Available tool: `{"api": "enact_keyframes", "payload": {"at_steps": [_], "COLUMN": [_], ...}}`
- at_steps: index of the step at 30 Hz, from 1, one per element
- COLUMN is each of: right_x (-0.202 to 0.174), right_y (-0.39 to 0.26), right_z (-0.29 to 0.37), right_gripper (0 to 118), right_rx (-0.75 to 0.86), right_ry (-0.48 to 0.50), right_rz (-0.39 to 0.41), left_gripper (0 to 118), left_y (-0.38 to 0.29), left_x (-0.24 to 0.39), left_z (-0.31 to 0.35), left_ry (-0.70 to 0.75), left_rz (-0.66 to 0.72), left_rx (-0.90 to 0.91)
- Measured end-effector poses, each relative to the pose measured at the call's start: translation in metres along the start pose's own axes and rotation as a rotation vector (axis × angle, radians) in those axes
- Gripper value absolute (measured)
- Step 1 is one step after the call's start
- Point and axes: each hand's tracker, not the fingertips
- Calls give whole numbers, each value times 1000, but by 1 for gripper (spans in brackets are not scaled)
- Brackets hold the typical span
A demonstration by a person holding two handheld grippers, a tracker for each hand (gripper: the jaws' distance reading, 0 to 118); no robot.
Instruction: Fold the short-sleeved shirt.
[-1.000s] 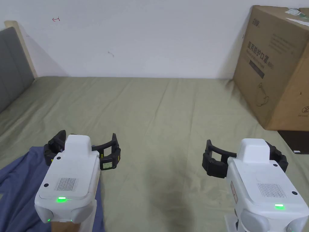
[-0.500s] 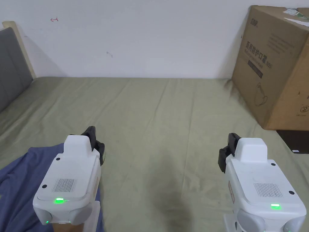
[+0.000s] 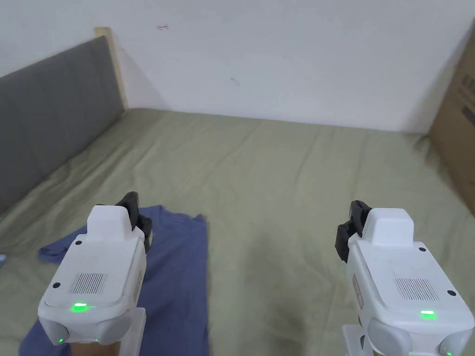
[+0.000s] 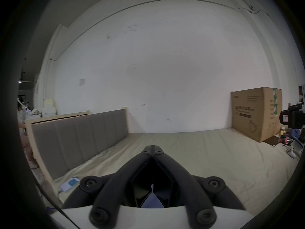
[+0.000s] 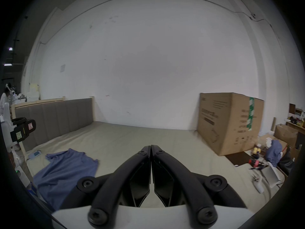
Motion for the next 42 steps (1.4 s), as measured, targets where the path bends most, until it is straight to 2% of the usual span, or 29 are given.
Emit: {"api": "enact_keyframes", "payload": {"at_steps": [4,5,8,9,16,21,27,36,37,38,39,40,41,42], "right_x": [-47,-53,-84,-97,-137,-142,-126,-89,-84,-80,-76,-71,-67,-64], "right_y": [2,2,2,3,2,1,-1,-12,-14,-16,-18,-21,-24,-26], "right_z": [-15,-20,-26,-27,-32,-34,-43,-60,-63,-65,-67,-70,-72,-74], "right_gripper": [0,0,0,0,0,0,0,0,0,0,0,0,0,0], "right_rx": [-8,-22,-11,15,-5,-8,-20,-62,-70,-78,-86,-96,-106,-114], "right_ry": [125,48,118,198,269,270,237,138,121,106,97,85,73,66], "right_rz": [-13,-12,-27,-13,-6,14,27,56,58,60,60,60,61,61], "left_gripper": [0,0,0,0,0,0,0,1,9,22,59,88,110,118], "left_y": [-2,-3,-6,-7,-16,-21,-29,-84,-93,-101,-107,-117,-126,-132], "left_x": [-49,-59,-88,-97,-129,-135,-129,-88,-82,-78,-75,-74,-72,-70], "left_z": [17,21,37,43,61,55,20,-88,-102,-112,-121,-133,-145,-152], "left_ry": [112,128,186,204,267,267,144,-83,-105,-109,-115,-133,-136,-135], "left_rz": [-31,-33,-36,-40,-66,-43,0,-43,-56,-58,-56,-37,-9,0], "left_rx": [-16,-22,-35,-40,-74,-105,-234,-615,-668,-695,-746,-806,-872,-929]}}
